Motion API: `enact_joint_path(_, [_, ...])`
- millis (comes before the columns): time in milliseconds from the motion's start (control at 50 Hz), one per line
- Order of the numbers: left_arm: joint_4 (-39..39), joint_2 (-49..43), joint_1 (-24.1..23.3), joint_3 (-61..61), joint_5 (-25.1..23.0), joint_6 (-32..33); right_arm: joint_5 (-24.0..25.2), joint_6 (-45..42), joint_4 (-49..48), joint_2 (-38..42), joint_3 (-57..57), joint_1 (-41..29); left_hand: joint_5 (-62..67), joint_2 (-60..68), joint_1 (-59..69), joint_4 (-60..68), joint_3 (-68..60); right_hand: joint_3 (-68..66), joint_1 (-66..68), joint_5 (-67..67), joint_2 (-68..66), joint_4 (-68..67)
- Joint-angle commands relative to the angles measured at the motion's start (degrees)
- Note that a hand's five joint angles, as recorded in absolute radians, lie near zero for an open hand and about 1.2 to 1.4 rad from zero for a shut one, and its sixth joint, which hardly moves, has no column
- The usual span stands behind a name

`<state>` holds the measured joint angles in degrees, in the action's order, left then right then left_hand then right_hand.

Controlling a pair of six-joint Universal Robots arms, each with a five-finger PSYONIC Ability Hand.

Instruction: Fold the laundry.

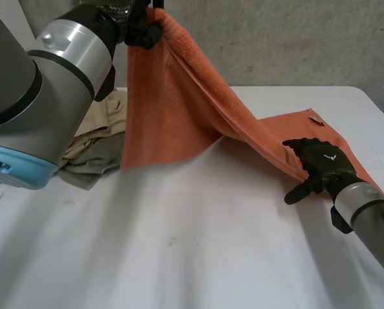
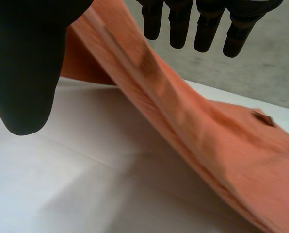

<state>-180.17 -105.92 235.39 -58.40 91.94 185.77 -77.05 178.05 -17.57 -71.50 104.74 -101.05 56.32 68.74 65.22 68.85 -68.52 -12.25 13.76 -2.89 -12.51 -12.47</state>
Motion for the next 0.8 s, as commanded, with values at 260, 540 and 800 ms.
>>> enact_joint_path(260, [1.3, 2.1, 1.6, -1.6, 0.6, -3.1, -9.3, -12.0, 0.3, 15.0, -15.2, 11.7, 13.7, 11.3, 14.8, 11.1, -11.5, -46.9, 45.4, -46.2, -46.6, -46.7])
enact_joint_path(540, [2.2, 2.5, 5.2, -8.4, 0.3, -3.1, 1.5, -17.8, 13.6, 2.8, -18.7, 20.7, 13.7, 11.3, 14.8, 11.1, -11.5, -67.7, 66.2, -67.1, -67.5, -67.5])
enact_joint_path(800, [13.5, 2.8, 6.6, -21.2, -0.4, -0.5, 8.8, -45.9, 42.3, -17.8, -28.0, 25.6, 13.7, 11.3, 14.8, 11.1, -11.5, -67.7, 66.2, -67.1, -67.5, -67.5])
